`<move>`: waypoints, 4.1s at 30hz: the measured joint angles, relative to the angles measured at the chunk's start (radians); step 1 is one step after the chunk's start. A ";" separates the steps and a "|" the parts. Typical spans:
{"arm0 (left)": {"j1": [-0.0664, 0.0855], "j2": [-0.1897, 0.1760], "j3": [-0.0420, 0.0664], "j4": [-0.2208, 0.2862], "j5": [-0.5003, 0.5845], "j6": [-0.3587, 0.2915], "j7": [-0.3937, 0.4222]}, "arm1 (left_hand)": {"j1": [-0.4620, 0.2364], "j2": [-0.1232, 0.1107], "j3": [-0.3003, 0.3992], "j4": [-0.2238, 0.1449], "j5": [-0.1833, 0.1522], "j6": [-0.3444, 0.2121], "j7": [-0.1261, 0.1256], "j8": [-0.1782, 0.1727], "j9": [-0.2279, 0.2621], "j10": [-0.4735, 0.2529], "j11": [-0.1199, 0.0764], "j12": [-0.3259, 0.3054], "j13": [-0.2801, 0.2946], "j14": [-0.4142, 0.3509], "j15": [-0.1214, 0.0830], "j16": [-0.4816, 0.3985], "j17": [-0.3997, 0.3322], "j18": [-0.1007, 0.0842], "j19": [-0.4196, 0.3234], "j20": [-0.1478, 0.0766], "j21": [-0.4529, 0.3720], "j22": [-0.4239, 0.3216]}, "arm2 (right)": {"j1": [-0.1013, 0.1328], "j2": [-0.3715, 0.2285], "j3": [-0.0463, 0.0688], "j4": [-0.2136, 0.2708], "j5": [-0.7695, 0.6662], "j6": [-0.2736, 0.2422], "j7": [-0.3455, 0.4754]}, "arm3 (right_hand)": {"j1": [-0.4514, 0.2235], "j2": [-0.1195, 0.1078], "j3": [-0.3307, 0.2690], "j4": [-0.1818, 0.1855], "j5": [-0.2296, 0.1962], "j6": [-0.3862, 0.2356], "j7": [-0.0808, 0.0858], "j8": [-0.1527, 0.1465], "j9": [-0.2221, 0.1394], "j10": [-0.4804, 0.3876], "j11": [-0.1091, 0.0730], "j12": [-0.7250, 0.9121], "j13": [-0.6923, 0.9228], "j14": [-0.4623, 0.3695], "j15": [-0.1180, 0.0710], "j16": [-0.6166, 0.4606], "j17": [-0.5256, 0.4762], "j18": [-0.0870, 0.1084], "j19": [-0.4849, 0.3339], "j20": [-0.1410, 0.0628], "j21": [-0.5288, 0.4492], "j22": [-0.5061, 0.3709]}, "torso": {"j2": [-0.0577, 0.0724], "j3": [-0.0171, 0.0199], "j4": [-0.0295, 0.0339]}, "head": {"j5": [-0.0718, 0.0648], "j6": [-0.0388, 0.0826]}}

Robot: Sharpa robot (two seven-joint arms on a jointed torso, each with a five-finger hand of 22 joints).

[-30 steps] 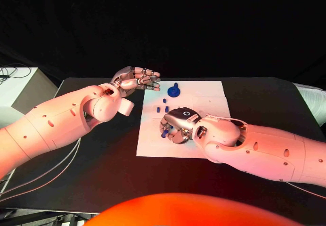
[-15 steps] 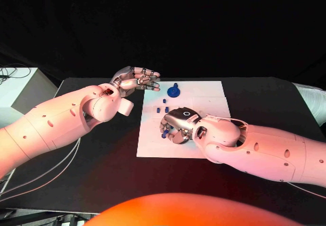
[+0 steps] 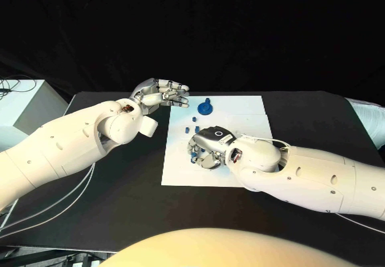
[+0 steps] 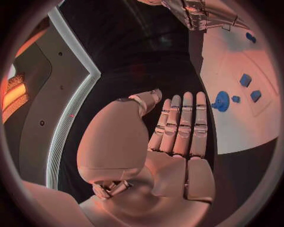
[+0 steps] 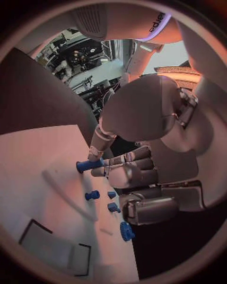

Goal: Assemble the parts on the task board

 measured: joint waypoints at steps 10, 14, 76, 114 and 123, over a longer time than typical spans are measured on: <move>0.000 0.001 0.000 -0.001 0.000 0.000 0.000 | 0.000 0.000 0.000 0.000 0.000 0.000 0.000 0.000 0.000 0.000 0.000 0.000 0.000 0.000 0.000 0.000 0.000 0.000 0.000 0.000 0.000 0.000 | -0.005 -0.002 -0.004 0.000 0.006 0.019 0.002 | -0.017 -0.043 -0.019 0.005 -0.005 -0.019 -0.002 -0.014 -0.007 -0.029 0.009 -0.015 -0.007 -0.004 0.004 0.006 0.003 0.000 0.000 0.000 0.000 0.000 | 0.000 -0.0001 -0.0003 | 0.000 0.000; 0.000 0.001 0.000 -0.001 0.000 0.001 -0.001 | 0.000 0.000 0.000 0.000 0.000 0.000 0.000 0.000 0.000 0.000 0.000 0.000 0.000 0.000 0.000 0.000 0.000 0.000 0.000 0.000 0.000 0.000 | -0.005 -0.006 -0.004 0.004 0.009 0.021 0.003 | -0.017 -0.043 -0.019 0.005 -0.005 -0.019 -0.002 -0.014 -0.007 -0.029 0.009 -0.015 -0.008 -0.004 0.004 0.006 0.003 0.000 0.000 0.000 0.000 0.000 | 0.000 0.0000 -0.0003 | 0.000 0.000; -0.031 -0.009 -0.001 -0.024 0.001 0.002 -0.003 | 0.000 0.000 -0.003 0.003 0.000 0.000 0.000 0.000 -0.001 0.000 0.000 0.000 0.000 0.004 0.004 -0.005 0.007 0.000 0.003 0.004 -0.005 -0.008 | 0.139 -0.364 0.034 0.086 0.585 -0.128 0.101 | -0.028 -0.029 -0.171 0.122 0.016 0.001 -0.026 0.067 -0.015 0.093 -0.049 0.522 0.400 0.002 -0.035 0.042 0.035 0.000 0.004 -0.022 0.000 0.000 | -0.019 0.0062 -0.0176 | -0.052 0.031; -0.061 -0.017 -0.001 -0.021 0.008 0.003 -0.001 | 0.000 0.000 -0.005 0.005 0.000 0.000 0.000 0.000 -0.002 0.000 0.000 0.000 0.001 0.004 0.004 -0.005 0.008 0.000 0.007 0.000 -0.009 -0.010 | 0.096 -0.397 -0.007 0.145 0.663 0.060 -0.407 | -0.171 -0.023 -0.298 0.249 0.007 -0.035 -0.043 0.172 0.103 0.338 -0.053 1.354 1.206 0.020 -0.041 0.247 0.460 0.000 0.004 -0.029 0.000 0.000 | -0.028 0.0058 -0.0305 | -0.092 0.025; -0.062 -0.017 -0.001 -0.020 0.009 0.003 -0.002 | 0.000 0.000 -0.005 0.005 0.000 0.000 0.000 0.000 -0.002 0.000 0.000 0.000 0.001 0.004 0.003 -0.005 0.008 0.000 0.007 0.000 -0.009 -0.010 | 0.080 -0.367 -0.007 0.117 0.642 0.054 -0.419 | -0.178 -0.021 -0.307 0.258 0.004 -0.032 -0.046 0.175 0.106 0.338 -0.053 1.354 1.206 0.020 -0.041 0.247 0.456 0.000 0.004 -0.029 0.000 -0.001 | -0.027 0.0045 -0.0313 | -0.089 0.021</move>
